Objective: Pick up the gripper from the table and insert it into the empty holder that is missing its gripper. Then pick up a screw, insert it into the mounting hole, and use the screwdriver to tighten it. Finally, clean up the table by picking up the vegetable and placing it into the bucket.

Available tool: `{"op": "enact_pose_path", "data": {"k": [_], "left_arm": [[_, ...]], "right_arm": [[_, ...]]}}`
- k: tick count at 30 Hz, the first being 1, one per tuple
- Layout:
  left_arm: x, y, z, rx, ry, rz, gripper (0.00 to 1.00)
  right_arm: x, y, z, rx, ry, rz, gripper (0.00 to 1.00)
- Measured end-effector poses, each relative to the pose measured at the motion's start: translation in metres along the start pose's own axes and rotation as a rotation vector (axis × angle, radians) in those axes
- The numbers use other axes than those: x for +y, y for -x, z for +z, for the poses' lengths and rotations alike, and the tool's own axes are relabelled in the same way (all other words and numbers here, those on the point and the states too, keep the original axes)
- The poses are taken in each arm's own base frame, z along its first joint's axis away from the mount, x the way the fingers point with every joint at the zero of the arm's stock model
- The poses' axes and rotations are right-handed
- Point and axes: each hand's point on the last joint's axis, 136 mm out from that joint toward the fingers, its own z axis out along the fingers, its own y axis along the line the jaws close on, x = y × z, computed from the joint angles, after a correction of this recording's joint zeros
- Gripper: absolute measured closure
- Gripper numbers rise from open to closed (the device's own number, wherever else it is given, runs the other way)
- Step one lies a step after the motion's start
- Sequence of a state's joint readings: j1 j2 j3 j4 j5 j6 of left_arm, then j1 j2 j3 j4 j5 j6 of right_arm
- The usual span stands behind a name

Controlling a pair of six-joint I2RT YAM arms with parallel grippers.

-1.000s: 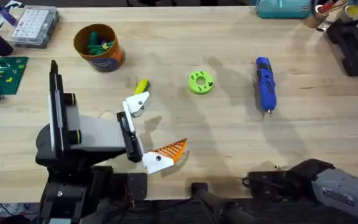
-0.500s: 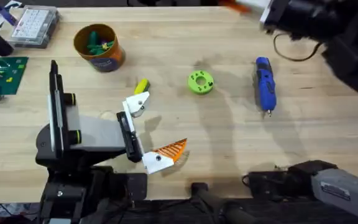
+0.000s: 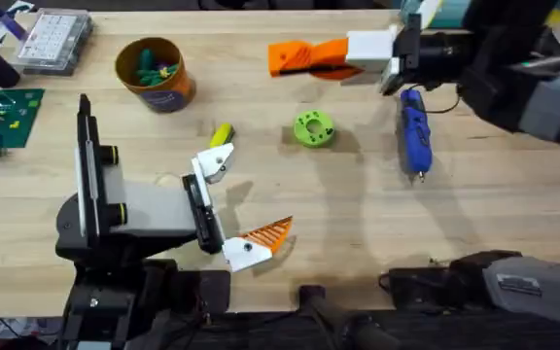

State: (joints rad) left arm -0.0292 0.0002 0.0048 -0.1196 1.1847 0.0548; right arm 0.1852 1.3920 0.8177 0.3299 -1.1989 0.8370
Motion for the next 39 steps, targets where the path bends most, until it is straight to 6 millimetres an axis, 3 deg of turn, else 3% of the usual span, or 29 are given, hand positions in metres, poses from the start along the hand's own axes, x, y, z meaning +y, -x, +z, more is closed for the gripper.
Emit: {"op": "enact_pose_path", "data": {"k": [5, 13, 22, 34, 39], "left_arm": [[0.000, 0.000, 0.000, 0.000, 0.000, 0.000, 0.014], [0.000, 0.000, 0.000, 0.000, 0.000, -0.001, 0.015], [0.000, 0.000, 0.000, 0.000, 0.000, -0.002, 0.015], [0.000, 0.000, 0.000, 0.000, 0.000, -0.002, 0.015], [0.000, 0.000, 0.000, 0.000, 0.000, -0.002, 0.015]], "right_arm": [[-0.013, -0.006, 0.008, 0.076, 0.070, 0.047, 0.992], [0.003, -0.006, 0.023, 0.170, 0.220, -0.056, 0.992], [-0.019, -0.030, 0.038, 0.318, 0.221, 0.196, 0.992], [-0.016, -0.041, 0.039, 0.358, 0.227, 0.207, 0.992], [-0.028, -0.067, 0.032, 0.355, 0.223, 0.226, 0.992]]}}
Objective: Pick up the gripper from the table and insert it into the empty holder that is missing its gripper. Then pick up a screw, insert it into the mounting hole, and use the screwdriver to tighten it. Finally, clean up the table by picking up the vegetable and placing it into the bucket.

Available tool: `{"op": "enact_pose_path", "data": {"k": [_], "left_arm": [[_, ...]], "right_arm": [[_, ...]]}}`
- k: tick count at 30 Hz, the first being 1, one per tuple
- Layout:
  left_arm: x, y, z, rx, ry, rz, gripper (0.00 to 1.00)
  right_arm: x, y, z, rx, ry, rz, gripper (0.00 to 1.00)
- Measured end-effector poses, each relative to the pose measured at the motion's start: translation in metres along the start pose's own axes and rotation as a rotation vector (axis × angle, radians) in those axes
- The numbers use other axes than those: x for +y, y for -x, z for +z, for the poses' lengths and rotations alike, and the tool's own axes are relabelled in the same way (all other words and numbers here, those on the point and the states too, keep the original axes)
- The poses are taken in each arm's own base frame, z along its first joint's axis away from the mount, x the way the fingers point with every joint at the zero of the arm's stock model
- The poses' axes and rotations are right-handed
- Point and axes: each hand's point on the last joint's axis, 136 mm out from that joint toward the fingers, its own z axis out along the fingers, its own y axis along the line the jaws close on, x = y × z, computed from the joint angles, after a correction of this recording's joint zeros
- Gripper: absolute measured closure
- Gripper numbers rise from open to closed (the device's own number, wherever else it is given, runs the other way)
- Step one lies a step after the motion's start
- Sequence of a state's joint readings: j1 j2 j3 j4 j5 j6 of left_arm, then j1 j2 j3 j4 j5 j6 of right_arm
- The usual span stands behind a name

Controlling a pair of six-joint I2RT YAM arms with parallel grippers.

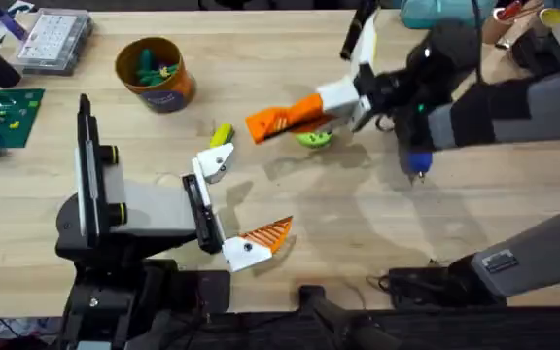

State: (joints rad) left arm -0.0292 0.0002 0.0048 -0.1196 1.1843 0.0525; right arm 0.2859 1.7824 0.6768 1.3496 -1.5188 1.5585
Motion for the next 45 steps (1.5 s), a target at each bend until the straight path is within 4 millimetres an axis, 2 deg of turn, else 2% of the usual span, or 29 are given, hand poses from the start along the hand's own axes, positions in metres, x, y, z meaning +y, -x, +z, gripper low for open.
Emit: {"op": "enact_pose_path", "data": {"k": [6, 13, 21, 29, 35, 42, 45], "left_arm": [[0.000, 0.000, 0.000, 0.000, 0.000, 0.000, 0.015], [0.000, 0.000, 0.000, 0.000, 0.000, 0.000, 0.015], [0.000, 0.000, 0.000, 0.000, 0.000, 0.000, 0.015], [0.000, 0.000, 0.000, 0.000, 0.000, 0.000, 0.015], [0.000, 0.000, 0.000, 0.000, 0.000, 0.000, 0.015], [0.000, 0.000, 0.000, 0.000, 0.000, 0.000, 0.015], [0.000, 0.000, 0.000, 0.000, 0.000, 0.000, 0.015]], "right_arm": [[-0.013, -0.021, 0.004, 0.002, 0.001, 0.068, 0.992], [-0.023, -0.033, 0.008, -0.031, 0.001, 0.108, 0.992], [-0.002, -0.033, 0.014, -0.040, 0.015, -0.001, 0.992], [0.001, -0.036, 0.020, -0.028, 0.020, 0.011, 0.992], [0.012, -0.039, 0.022, -0.031, 0.026, -0.019, 0.992], [-0.007, -0.057, 0.018, -0.102, 0.016, 0.085, 0.992], [-0.009, -0.057, 0.018, -0.118, 0.015, 0.098, 0.992]]}}
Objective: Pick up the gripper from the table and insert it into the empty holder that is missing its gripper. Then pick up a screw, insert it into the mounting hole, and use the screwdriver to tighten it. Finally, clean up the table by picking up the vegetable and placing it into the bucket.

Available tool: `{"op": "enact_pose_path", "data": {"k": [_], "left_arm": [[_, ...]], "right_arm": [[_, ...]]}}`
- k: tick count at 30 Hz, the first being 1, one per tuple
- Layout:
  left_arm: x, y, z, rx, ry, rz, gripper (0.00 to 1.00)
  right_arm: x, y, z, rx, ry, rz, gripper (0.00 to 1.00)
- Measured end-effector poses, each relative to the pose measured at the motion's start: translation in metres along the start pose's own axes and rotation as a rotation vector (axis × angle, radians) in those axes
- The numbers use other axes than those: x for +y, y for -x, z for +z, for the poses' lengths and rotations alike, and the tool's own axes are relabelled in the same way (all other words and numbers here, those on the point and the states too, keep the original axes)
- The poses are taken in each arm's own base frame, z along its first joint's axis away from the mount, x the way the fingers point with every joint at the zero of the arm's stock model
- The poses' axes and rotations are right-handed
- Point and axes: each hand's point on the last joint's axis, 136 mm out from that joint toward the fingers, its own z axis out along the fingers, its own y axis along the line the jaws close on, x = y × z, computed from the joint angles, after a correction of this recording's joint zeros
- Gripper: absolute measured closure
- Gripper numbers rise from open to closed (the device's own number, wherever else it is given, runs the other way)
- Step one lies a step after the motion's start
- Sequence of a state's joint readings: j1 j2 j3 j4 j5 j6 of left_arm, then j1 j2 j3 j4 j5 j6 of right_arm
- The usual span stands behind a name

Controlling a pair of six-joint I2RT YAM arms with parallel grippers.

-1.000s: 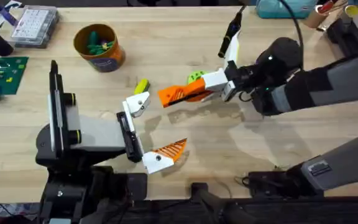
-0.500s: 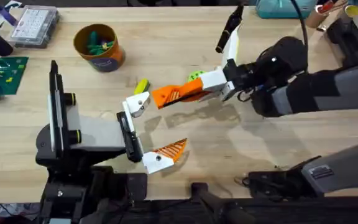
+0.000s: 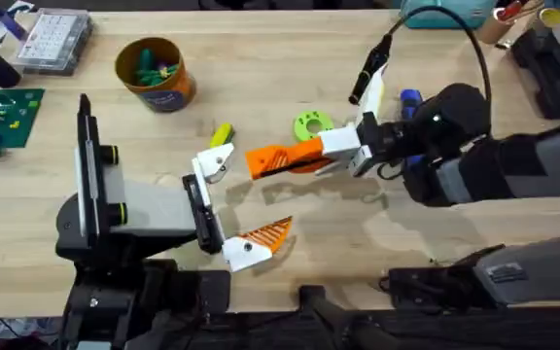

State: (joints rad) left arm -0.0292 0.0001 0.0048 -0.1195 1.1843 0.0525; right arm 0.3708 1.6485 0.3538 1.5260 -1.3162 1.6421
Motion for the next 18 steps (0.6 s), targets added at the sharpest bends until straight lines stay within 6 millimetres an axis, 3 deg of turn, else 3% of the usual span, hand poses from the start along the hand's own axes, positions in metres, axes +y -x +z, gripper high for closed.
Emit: {"op": "enact_pose_path", "data": {"k": [18], "left_arm": [[0.000, 0.000, 0.000, 0.000, 0.000, 0.000, 0.015]], "right_arm": [[0.003, -0.009, 0.013, 0.033, 0.011, -0.020, 0.992]]}}
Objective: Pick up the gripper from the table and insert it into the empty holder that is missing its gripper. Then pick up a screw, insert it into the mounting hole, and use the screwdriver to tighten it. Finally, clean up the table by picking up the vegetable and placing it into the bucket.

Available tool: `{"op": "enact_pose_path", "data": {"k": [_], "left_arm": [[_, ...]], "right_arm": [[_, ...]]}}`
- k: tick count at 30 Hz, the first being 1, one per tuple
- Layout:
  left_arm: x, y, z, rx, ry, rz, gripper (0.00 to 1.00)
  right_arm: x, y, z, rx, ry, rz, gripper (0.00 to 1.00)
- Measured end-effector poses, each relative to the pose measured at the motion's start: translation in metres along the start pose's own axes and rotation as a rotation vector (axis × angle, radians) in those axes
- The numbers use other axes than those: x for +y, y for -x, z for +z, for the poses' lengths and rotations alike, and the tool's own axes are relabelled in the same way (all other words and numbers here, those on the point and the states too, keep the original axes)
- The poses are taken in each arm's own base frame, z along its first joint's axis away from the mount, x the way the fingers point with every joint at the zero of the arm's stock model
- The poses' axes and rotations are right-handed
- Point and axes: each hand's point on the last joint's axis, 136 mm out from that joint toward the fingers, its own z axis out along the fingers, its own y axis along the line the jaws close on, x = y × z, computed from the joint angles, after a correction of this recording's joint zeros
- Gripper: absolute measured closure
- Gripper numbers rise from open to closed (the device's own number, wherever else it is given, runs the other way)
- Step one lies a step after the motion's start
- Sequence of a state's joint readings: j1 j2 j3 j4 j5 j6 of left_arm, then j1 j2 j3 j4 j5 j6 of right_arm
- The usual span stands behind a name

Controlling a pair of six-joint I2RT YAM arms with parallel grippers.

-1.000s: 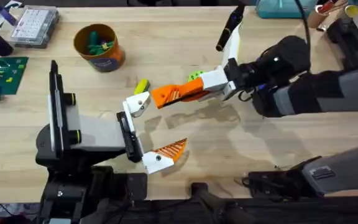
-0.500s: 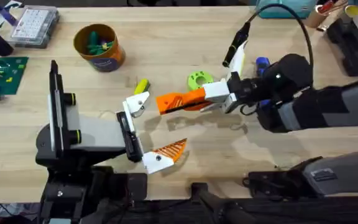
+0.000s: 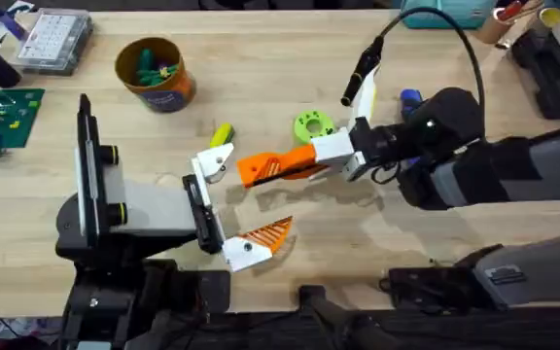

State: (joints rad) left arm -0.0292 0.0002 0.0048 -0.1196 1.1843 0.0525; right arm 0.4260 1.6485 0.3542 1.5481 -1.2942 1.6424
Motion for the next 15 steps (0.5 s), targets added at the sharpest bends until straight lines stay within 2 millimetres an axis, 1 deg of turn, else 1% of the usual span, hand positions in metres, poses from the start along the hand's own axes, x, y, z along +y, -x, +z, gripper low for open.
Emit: {"op": "enact_pose_path", "data": {"k": [8, 15], "left_arm": [[0.0000, 0.0000, 0.0000, 0.000, 0.000, 0.000, 0.015], [0.0000, 0.0000, 0.0000, 0.000, 0.000, 0.000, 0.015]], "right_arm": [[0.0059, 0.0001, 0.0002, 0.000, 0.006, -0.022, 0.992], [0.0067, 0.0018, 0.0002, -0.009, 0.007, -0.025, 0.992]]}}
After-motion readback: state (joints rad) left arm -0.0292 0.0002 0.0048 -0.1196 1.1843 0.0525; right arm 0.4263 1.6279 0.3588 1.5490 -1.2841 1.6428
